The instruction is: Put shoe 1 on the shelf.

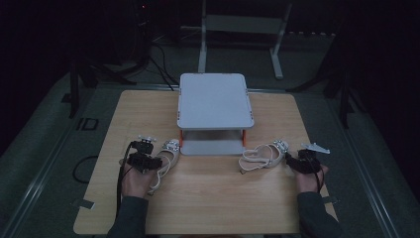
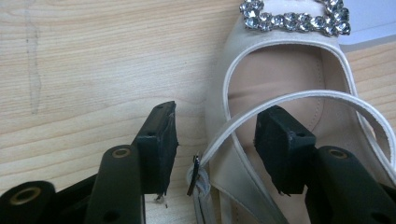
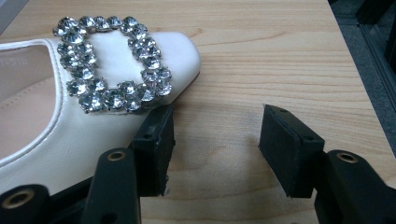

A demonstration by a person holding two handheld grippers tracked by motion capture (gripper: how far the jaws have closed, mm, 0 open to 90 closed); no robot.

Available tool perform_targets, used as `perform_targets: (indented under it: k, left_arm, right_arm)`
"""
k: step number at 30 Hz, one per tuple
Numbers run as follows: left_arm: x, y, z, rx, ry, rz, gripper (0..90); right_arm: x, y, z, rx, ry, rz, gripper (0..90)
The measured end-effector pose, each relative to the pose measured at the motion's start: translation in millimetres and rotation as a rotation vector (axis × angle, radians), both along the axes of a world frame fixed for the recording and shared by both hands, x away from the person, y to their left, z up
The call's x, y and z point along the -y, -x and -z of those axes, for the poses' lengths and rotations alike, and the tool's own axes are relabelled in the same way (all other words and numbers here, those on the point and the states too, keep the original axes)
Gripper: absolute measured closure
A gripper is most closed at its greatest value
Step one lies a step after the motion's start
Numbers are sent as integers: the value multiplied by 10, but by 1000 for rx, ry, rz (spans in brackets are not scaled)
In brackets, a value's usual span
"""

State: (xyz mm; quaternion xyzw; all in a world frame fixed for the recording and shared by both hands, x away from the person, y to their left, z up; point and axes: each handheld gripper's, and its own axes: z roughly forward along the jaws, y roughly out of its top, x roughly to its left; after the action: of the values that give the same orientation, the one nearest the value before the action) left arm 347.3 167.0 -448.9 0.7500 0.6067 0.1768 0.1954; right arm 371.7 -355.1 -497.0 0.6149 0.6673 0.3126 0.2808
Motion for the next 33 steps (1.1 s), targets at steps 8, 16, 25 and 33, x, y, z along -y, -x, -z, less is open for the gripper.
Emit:
perform_targets:
  k: [8, 16, 25, 33]
  left_arm:
    - [-149, -53, 87, -54, 104, -36, 539]
    - [-253, -92, 89, -100, 241, -45, 739]
    - [-376, -90, 110, -89, 337, -62, 795]
    - [-510, -70, 103, -68, 415, -113, 807]
  right_arm:
    - [1, -1, -1, -2, -4, 0, 446]
    - [4, 2, 2, -2, -7, -1, 446]
    - [8, -4, 11, -4, -6, -3, 446]
    - [4, -5, 15, -6, -5, 0, 446]
